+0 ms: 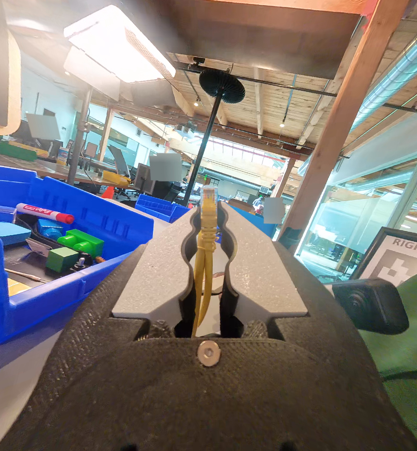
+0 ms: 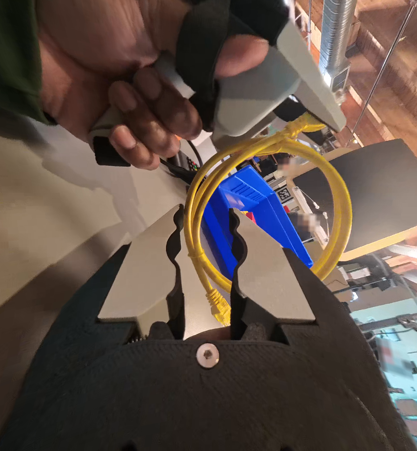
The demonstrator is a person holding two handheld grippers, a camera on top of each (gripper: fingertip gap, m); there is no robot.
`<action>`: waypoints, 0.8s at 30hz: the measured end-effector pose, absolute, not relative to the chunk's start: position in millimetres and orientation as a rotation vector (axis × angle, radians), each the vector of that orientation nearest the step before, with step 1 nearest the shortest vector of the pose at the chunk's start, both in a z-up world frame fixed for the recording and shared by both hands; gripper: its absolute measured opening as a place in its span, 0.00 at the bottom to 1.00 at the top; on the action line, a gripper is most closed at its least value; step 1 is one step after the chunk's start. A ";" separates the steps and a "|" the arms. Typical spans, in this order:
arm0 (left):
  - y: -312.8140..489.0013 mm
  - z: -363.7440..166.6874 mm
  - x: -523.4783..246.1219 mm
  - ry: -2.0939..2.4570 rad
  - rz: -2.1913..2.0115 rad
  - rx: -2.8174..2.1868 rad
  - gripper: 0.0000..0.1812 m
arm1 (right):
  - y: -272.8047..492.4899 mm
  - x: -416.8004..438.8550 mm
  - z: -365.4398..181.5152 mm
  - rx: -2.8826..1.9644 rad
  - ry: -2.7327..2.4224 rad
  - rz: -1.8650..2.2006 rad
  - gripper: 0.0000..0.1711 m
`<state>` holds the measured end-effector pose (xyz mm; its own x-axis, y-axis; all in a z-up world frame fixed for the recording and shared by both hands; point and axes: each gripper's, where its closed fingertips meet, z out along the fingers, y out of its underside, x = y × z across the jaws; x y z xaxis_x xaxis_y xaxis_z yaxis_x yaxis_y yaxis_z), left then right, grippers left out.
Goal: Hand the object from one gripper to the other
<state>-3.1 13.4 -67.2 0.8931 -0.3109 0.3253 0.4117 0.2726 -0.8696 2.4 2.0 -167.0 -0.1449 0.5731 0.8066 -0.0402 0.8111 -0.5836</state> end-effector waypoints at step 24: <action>9.7 -56.9 10.5 -0.019 -0.494 -1.146 0.22 | 13.9 4.7 -145.5 -0.561 -1.547 0.740 0.06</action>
